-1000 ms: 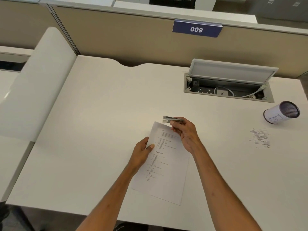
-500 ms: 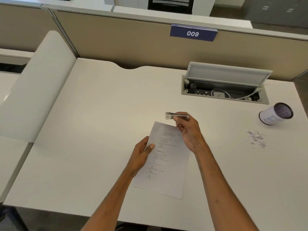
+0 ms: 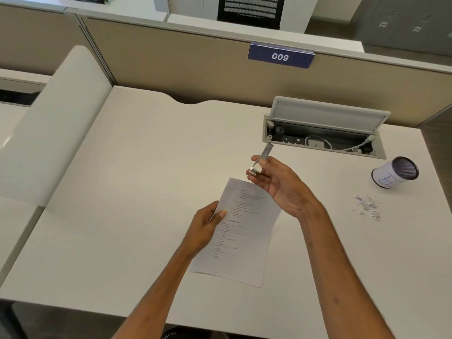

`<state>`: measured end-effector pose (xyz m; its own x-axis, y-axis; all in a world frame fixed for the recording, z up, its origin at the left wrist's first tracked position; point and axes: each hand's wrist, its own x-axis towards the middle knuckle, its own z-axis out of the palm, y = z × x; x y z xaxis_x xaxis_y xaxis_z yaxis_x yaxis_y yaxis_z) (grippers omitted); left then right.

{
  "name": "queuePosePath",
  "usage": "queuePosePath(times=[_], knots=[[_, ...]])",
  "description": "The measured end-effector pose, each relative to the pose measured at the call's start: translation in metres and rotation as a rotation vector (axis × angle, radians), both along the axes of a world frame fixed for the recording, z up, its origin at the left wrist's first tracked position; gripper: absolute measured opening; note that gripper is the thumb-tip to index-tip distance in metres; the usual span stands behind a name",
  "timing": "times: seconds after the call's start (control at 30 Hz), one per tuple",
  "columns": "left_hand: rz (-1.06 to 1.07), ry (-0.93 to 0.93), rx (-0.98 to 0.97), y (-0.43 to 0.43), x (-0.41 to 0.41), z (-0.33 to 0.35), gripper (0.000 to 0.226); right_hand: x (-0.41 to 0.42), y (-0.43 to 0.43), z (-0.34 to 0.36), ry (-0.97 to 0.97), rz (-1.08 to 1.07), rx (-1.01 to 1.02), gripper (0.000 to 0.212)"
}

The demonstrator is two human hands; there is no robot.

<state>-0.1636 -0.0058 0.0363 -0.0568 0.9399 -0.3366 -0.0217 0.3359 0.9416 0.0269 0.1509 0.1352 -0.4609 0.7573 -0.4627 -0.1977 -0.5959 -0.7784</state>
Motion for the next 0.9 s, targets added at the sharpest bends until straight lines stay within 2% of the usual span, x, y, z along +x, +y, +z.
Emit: queuePosePath(times=[0.33,0.57,0.8,0.9], knots=[[0.018,0.020,0.040,-0.006,0.004,0.004,0.026,0.007,-0.008,0.015,-0.015,0.147,0.014,0.043],[0.105,0.194,0.157,-0.007,0.009,0.009,0.029,0.011,-0.024,0.032,-0.188,0.173,0.372,0.034],[0.114,0.155,0.193,-0.001,0.007,0.023,0.027,0.019,-0.031,0.038,-0.417,0.185,0.695,0.032],[0.107,0.124,0.177,0.000,0.007,0.024,0.026,0.016,-0.028,0.035,-0.480,0.173,0.724,0.031]])
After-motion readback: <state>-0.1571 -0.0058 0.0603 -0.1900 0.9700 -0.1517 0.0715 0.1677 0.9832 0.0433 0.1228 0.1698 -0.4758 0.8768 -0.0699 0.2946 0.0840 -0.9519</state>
